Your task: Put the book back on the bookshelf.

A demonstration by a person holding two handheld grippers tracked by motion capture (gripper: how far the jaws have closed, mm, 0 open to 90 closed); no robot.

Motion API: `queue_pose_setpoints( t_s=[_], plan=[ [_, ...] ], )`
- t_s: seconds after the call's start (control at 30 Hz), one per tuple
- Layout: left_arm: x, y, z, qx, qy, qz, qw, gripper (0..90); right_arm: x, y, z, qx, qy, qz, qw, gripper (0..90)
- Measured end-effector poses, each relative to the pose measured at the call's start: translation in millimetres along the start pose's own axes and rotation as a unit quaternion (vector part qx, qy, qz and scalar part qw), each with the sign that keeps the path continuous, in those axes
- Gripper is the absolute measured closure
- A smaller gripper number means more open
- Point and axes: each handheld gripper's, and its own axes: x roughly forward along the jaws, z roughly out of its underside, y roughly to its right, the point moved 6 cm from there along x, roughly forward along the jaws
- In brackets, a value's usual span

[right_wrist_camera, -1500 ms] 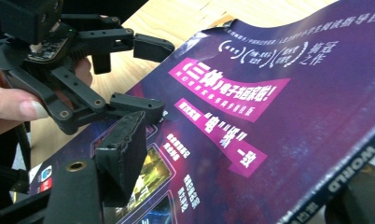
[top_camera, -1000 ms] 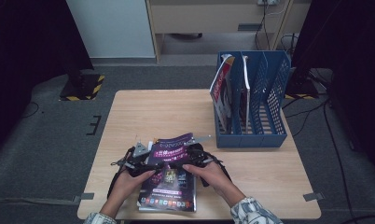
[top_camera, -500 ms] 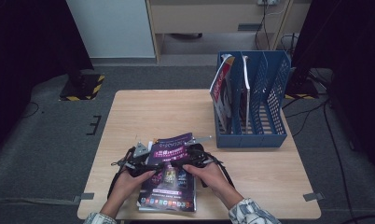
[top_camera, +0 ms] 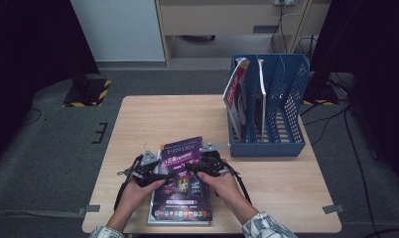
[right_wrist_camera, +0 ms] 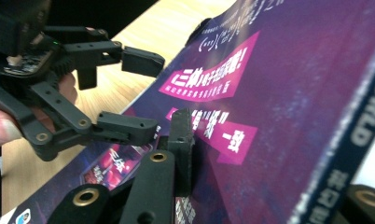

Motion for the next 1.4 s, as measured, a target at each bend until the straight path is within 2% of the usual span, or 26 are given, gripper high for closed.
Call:
queue_pose_setpoints(
  t_s=[0.17, 0.4, 0.73, 1.1, 1.17, 1.23, 1.4],
  plan=[
    [-3.3, -0.9, -4.2, -0.004, 0.02, 0.0, 0.9998, 16.4, -5.3, -6.3, -6.2, -0.031, 0.011, 0.01, 0.9994, 76.9],
    [-9.1, -2.4, -9.2, -0.012, 0.044, 0.006, 0.999, 16.5, -17.7, -16.1, -22.2, -0.089, 0.044, 0.029, 0.9947, 78.0],
    [-11.5, -0.3, -10.4, -0.013, 0.052, 0.02, 0.9984, 17.0, -26.0, -19.5, -37.1, -0.118, 0.076, 0.037, 0.9894, 79.5],
    [-11.8, -1.7, -9.4, -0.004, 0.046, 0.016, 0.9988, 16.2, -31.4, -19.7, -56.3, -0.128, 0.105, 0.047, 0.9851, 80.5],
    [-12.3, -2.3, -9.4, -0.002, 0.047, 0.015, 0.9988, 16.5, -29.3, -21.7, -58.6, -0.136, 0.112, 0.05, 0.9831, 80.5],
    [-12.8, -2.4, -9.6, -0.003, 0.048, 0.016, 0.9987, 16.7, -30.1, -25.9, -58.5, -0.153, 0.122, 0.052, 0.9794, 80.7],
    [-11.5, -0.5, -9.5, -0.012, 0.048, 0.03, 0.9983, 17.6, -36.8, -28.1, -58.2, -0.16, 0.133, 0.055, 0.9766, 80.7]
  ],
)
